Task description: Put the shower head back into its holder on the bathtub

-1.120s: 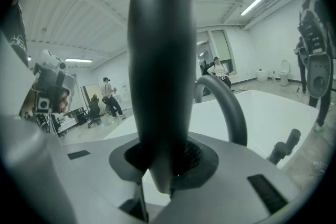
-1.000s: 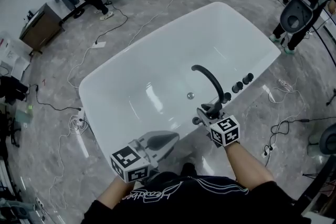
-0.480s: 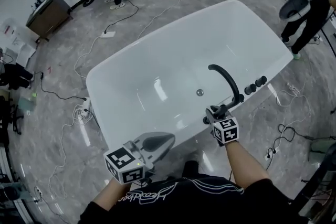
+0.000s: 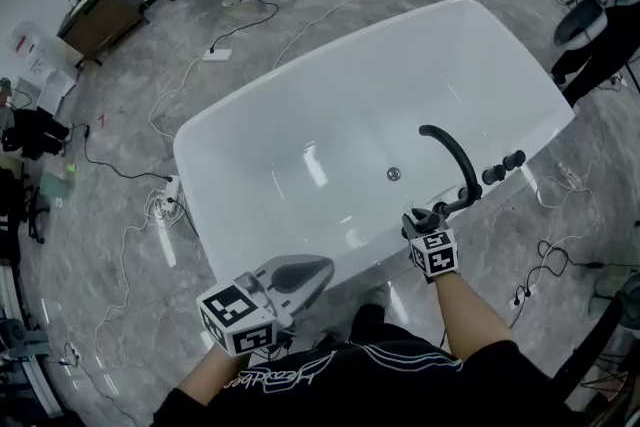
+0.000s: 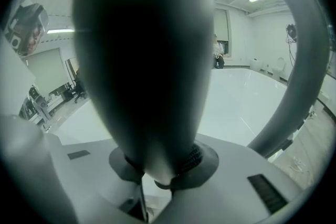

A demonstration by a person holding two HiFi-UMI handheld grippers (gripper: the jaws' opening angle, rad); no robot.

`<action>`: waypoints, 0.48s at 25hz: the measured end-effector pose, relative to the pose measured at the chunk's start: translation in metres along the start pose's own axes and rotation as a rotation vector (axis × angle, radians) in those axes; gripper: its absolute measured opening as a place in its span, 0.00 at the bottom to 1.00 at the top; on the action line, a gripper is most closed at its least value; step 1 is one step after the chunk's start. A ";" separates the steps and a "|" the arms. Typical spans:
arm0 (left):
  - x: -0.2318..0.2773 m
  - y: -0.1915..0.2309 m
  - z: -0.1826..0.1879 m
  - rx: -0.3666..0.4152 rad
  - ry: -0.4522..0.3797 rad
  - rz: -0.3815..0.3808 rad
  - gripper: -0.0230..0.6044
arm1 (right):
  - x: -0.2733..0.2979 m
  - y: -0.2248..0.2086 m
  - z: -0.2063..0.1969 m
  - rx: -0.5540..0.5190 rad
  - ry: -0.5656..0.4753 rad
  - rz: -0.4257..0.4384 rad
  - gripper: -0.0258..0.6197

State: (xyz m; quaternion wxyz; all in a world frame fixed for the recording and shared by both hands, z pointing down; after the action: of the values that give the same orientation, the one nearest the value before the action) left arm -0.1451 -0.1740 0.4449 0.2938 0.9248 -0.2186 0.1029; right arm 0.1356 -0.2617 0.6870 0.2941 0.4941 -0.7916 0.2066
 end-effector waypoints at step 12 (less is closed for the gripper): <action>-0.013 0.004 -0.005 -0.015 -0.016 -0.001 0.04 | 0.002 0.014 0.003 -0.044 0.022 0.023 0.28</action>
State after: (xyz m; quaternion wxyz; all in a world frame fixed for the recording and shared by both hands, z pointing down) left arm -0.1591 -0.1699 0.4467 0.2989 0.9235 -0.2213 0.0938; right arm 0.1215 -0.2586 0.6860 0.3114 0.4760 -0.7983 0.1978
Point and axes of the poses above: the fingertips, and each gripper's own axes: x forward along the fingers, y to its left, z out of its top, the point moved 9 cm from there along -x, backward along the fingers, and after that the axes turned 6 degrees about -z, right-handed, at the moved point
